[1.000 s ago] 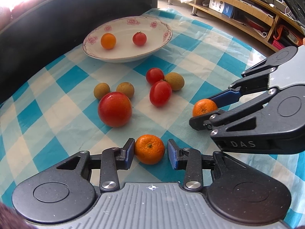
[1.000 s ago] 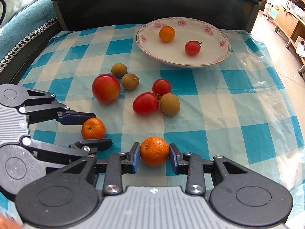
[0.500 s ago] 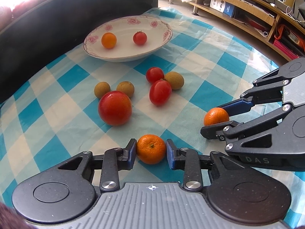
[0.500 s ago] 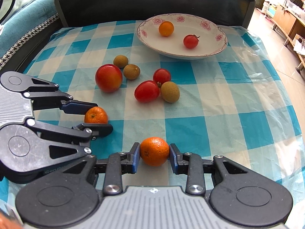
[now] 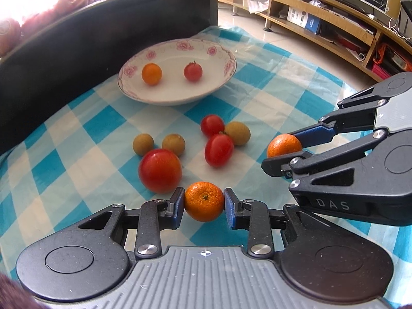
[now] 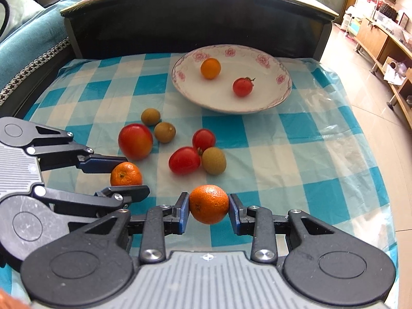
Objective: Organize fruits
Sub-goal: 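Carry both held mandarins over the white floral bowl, then open the left gripper to drop its mandarin while the right gripper drops its mandarin, then move both open grippers back to the remaining fruit, then close the left gripper on a large red tomato while the right gripper grasps a brown round fruit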
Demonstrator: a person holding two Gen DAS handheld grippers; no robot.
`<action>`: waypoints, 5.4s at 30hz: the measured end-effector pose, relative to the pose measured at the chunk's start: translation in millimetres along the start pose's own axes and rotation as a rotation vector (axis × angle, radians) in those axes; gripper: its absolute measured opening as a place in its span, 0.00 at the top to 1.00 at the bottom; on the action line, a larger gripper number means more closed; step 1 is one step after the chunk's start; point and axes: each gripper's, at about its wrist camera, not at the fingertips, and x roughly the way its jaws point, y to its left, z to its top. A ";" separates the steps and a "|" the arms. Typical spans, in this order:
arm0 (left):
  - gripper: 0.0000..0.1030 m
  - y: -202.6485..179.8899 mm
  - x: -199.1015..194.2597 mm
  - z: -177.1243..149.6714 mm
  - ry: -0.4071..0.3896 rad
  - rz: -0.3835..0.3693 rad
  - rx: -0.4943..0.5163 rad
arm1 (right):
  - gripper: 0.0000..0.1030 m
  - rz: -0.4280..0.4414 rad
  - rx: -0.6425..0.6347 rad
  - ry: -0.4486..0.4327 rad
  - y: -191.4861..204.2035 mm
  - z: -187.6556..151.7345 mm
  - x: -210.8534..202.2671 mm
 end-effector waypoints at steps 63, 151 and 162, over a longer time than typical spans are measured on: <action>0.62 44.1 82.5 102.7 -0.050 0.131 0.022 | 0.65 -0.062 0.031 -0.074 -57.8 107.1 77.9; 0.37 38.5 44.0 29.8 0.051 0.029 -0.027 | 0.54 0.081 0.117 0.089 -41.0 46.0 40.6; 0.49 43.6 42.2 27.0 0.054 0.007 -0.042 | 0.52 0.136 0.123 0.115 -37.0 50.0 61.0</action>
